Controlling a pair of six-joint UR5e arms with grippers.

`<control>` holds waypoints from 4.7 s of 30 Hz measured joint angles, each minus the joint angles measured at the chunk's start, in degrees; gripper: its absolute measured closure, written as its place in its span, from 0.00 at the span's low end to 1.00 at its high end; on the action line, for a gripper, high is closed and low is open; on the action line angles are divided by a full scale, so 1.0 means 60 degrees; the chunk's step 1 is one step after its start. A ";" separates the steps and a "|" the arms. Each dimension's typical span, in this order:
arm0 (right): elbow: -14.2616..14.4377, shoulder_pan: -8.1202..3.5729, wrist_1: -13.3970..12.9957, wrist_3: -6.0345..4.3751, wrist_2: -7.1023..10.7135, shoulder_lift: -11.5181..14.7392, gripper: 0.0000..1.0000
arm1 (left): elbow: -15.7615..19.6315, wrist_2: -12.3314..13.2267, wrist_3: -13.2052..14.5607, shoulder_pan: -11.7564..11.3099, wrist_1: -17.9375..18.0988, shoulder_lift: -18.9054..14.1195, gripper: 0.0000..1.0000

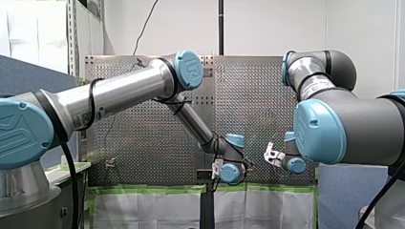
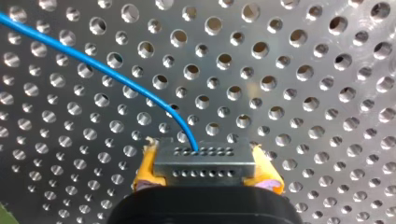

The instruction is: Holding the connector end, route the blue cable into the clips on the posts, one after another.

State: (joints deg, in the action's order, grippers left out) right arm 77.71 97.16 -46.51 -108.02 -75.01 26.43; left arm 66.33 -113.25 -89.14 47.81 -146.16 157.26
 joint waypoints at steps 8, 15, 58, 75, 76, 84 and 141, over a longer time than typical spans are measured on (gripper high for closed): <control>0.0003 -0.0002 -0.0001 -0.0001 0.0004 -0.0001 1.00 | 0.0001 0.0002 -0.0051 0.0004 0.0013 0.0001 0.10; 0.0002 -0.0001 0.0001 -0.0002 0.0005 -0.0001 1.00 | 0.0001 0.0120 -0.0226 0.0043 0.0048 0.0014 0.07; -0.0004 0.0016 0.0011 -0.0002 0.0005 -0.0009 1.00 | -0.0001 0.0674 -0.1112 0.0026 0.0313 0.0011 0.00; -0.0001 0.0016 0.0015 -0.0001 0.0005 -0.0012 1.00 | -0.0003 0.0635 -0.1226 -0.0025 0.0407 0.0013 0.00; -0.0001 0.0016 0.0016 -0.0001 0.0005 -0.0011 1.00 | -0.0005 0.0634 -0.1226 -0.0025 0.0407 0.0014 0.00; -0.0001 0.0016 0.0031 -0.0002 0.0005 -0.0015 1.00 | -0.0001 0.0612 -0.1275 -0.0025 0.0407 0.0007 0.00; 0.0006 -0.0042 0.0116 -0.0002 0.0122 -0.0028 1.00 | 0.3795 -0.1253 -0.2556 -0.0149 0.1981 -0.3725 0.00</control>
State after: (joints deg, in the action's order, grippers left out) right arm 77.75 96.90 -45.81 -108.03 -74.28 26.26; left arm 89.10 -120.77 -104.48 46.91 -134.28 134.91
